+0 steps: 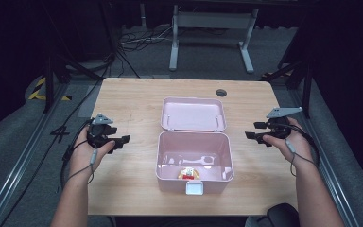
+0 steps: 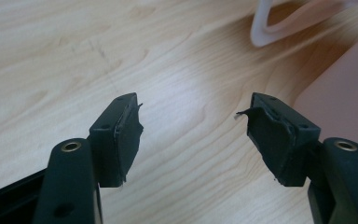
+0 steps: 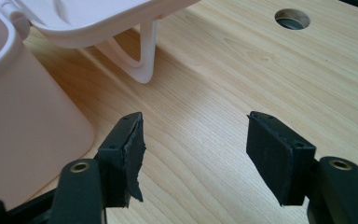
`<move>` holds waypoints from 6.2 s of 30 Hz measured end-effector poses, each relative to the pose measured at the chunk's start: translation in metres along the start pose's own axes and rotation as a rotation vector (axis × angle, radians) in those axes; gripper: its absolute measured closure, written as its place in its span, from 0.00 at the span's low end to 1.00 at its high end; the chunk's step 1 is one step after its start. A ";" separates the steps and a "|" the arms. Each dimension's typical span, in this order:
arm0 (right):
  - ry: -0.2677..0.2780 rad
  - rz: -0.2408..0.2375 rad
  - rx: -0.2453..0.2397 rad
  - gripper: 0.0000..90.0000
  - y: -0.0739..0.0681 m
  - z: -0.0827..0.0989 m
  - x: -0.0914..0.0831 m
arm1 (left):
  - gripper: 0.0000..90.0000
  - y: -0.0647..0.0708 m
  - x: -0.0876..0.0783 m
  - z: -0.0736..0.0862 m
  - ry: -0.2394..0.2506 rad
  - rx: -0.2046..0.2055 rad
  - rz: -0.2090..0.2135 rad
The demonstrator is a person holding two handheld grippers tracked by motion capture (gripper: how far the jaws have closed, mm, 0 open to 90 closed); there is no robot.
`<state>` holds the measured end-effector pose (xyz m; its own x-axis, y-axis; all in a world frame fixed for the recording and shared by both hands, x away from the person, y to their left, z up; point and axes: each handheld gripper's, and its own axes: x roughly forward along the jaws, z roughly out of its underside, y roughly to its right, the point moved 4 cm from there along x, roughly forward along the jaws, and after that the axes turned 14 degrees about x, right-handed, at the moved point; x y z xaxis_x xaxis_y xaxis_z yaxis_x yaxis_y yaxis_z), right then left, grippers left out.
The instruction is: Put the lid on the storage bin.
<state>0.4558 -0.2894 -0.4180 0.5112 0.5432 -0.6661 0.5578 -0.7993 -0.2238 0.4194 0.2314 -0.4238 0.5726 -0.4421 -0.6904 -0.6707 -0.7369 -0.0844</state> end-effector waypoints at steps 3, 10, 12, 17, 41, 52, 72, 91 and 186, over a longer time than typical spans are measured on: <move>0.003 0.000 0.002 0.41 0.001 0.002 -0.002 | 0.40 0.002 0.000 -0.006 0.028 0.002 0.018; 0.014 0.011 0.010 0.40 0.000 0.008 -0.009 | 0.42 0.005 -0.002 -0.020 0.071 0.013 0.049; 0.018 0.016 0.009 0.40 -0.001 0.008 -0.009 | 0.42 0.005 -0.002 -0.023 0.077 0.016 0.051; 0.020 0.023 -0.023 0.38 -0.003 0.012 -0.011 | 0.41 0.009 -0.006 -0.045 0.116 0.054 0.065; 0.002 0.024 -0.040 0.33 -0.007 0.020 -0.006 | 0.40 -0.002 0.023 -0.107 0.231 0.127 0.125; 0.000 0.024 -0.042 0.33 -0.009 0.027 -0.008 | 0.39 -0.005 0.057 -0.134 0.255 0.125 0.134; -0.018 0.022 -0.071 0.33 -0.014 0.033 -0.007 | 0.36 -0.015 0.120 -0.136 0.165 0.021 0.165; -0.022 0.014 -0.067 0.33 -0.016 0.041 -0.012 | 0.42 -0.012 0.151 -0.124 0.069 -0.112 0.320; 0.031 -0.055 -0.156 0.34 -0.048 0.023 -0.020 | 0.83 0.045 -0.013 -0.179 0.397 0.170 0.055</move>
<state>0.4032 -0.2678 -0.4102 0.4954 0.5950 -0.6329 0.6794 -0.7194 -0.1446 0.4664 0.1124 -0.2904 0.6485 -0.6653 -0.3698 -0.7543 -0.6268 -0.1950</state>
